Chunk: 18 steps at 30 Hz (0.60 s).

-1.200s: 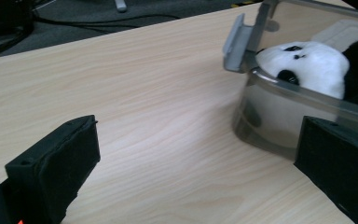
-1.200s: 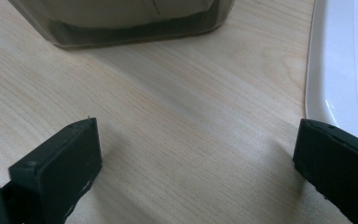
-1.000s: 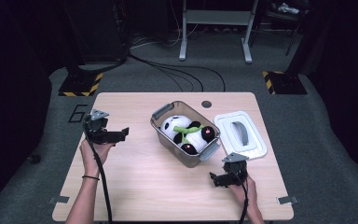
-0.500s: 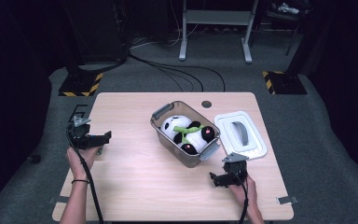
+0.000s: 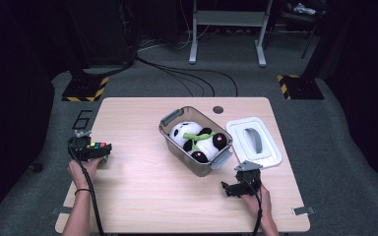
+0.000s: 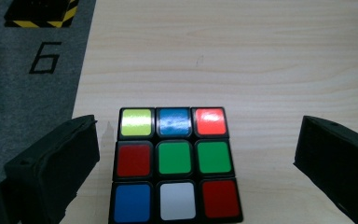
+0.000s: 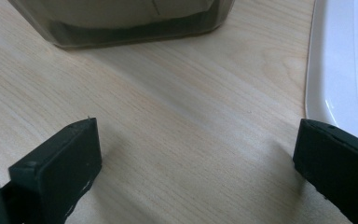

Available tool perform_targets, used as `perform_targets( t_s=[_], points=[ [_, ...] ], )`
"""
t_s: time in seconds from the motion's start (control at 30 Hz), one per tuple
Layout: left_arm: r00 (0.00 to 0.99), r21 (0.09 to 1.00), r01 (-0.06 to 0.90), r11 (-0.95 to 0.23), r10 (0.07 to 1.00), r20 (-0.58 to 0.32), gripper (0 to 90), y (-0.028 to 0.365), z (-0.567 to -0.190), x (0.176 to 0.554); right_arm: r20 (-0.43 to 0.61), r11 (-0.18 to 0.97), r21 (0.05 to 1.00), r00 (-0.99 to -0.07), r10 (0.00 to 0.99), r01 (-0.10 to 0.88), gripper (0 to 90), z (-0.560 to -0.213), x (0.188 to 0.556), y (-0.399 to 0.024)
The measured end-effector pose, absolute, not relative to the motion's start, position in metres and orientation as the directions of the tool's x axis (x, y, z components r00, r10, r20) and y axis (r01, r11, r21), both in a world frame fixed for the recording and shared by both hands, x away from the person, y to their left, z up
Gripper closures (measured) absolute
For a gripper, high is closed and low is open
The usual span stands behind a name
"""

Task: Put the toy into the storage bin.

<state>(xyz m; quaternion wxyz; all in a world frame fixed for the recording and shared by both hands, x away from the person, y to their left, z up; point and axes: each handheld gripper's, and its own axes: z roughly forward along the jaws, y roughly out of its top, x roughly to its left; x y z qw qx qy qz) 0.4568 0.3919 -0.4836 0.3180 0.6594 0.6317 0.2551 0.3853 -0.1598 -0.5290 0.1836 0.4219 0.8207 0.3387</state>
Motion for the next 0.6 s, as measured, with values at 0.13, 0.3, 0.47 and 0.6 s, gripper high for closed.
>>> perform_targets(
  t_s=[0.13,0.3,0.47,0.6],
  points=[
    [0.064,0.739,0.673,0.017,0.995,-0.081,5.8,0.397,-0.492,0.459,-0.016,0.415,0.711,-0.577,0.817,0.568,0.0,-0.529,0.385,-0.160],
    [0.073,0.749,0.663,0.005,0.995,-0.070,15.2,0.398,-0.493,0.459,-0.015,0.414,0.711,-0.576,0.817,0.569,0.0,-0.529,0.385,-0.160],
    [0.072,0.724,0.690,-0.014,0.996,-0.049,21.6,0.395,-0.503,0.459,-0.015,0.414,0.711,-0.576,0.817,0.569,0.0,-0.529,0.385,-0.160],
    [0.048,0.714,0.700,0.012,0.997,-0.064,29.8,0.397,-0.507,0.459,-0.015,0.414,0.711,-0.577,0.817,0.568,0.0,-0.529,0.385,-0.160]
  ],
)
